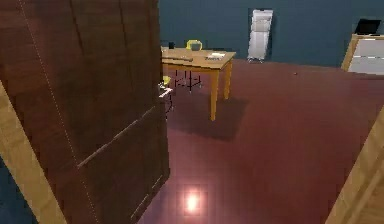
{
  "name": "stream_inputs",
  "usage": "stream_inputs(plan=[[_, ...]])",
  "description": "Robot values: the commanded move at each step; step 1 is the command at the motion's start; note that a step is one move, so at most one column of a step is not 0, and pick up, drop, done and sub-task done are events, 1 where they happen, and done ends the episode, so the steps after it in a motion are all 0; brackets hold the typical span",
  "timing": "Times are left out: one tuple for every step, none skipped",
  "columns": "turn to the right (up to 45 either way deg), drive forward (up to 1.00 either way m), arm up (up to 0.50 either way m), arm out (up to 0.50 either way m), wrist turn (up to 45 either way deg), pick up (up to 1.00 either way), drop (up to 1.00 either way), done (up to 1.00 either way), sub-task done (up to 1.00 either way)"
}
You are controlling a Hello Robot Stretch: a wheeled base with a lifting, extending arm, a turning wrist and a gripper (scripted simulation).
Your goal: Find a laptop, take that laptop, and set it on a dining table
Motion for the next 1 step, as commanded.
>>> stream_inputs(plan=[[0.0,0.60,0.00,0.00,0.0,0.00,0.00,0.00,0.00]])
